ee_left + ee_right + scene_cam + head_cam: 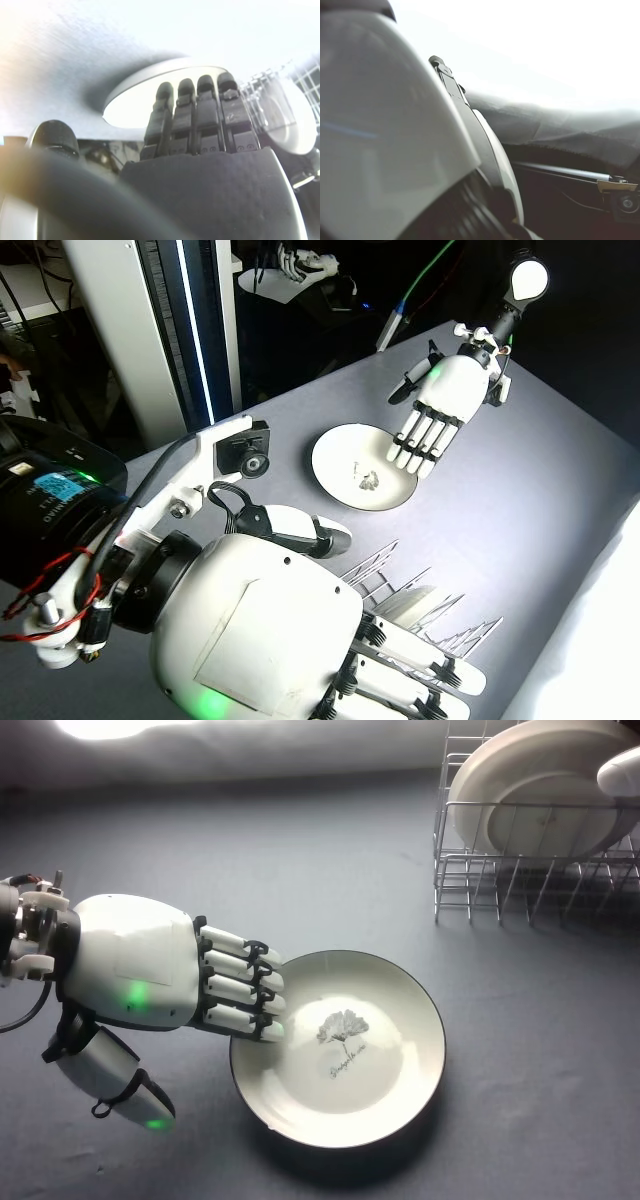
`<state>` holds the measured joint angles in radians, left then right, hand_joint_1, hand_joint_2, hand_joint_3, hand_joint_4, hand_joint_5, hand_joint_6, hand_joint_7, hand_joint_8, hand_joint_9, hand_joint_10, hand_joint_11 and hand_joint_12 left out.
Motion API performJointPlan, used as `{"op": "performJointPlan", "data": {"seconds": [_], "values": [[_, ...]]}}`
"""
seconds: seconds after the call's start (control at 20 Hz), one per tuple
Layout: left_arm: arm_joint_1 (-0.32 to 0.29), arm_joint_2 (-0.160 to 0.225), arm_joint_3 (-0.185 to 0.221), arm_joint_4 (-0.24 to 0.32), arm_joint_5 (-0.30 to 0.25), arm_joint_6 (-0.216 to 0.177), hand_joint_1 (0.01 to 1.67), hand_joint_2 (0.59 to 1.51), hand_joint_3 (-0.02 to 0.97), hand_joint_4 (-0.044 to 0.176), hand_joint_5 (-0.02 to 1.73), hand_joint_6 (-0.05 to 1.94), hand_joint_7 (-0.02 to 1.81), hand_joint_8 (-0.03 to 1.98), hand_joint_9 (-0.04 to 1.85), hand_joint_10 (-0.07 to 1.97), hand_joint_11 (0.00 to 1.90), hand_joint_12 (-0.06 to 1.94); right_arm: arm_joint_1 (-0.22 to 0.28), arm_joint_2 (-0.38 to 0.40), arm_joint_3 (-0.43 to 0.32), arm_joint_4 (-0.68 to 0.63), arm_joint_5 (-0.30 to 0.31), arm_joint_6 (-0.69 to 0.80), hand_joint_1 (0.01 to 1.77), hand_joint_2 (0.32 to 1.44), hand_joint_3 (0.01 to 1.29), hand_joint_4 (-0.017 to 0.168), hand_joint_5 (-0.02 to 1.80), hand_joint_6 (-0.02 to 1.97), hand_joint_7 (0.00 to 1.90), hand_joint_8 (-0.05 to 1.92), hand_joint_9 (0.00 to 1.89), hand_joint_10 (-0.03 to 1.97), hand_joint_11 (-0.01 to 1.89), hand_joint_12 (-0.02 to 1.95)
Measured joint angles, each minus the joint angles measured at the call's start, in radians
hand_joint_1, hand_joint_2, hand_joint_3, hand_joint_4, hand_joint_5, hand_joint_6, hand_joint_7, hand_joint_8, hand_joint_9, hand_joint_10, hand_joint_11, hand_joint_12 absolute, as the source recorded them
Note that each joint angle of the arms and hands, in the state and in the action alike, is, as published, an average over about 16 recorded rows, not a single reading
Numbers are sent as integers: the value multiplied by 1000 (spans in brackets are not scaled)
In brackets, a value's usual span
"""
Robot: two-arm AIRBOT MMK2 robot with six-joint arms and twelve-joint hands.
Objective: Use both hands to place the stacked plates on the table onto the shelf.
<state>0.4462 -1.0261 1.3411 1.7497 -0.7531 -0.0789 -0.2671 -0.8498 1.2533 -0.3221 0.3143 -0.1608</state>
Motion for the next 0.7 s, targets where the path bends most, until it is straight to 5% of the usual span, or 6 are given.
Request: {"op": "performJointPlan", "data": {"seconds": [0.2,0.7], "values": [[8,-4,6,-2,3,2,21,1158,15,1,96,8,64,15,30,1,18,6,10,0,-28,-143,55,-7,826,890,14,-3,19,23,20,17,19,-1,18,3],[49,-29,40,-27,1,-41,21,1160,14,-2,73,1,55,11,-2,-17,17,3,4,-2,-130,-643,239,-39,807,829,14,2,20,22,20,20,19,3,22,-2]]}}
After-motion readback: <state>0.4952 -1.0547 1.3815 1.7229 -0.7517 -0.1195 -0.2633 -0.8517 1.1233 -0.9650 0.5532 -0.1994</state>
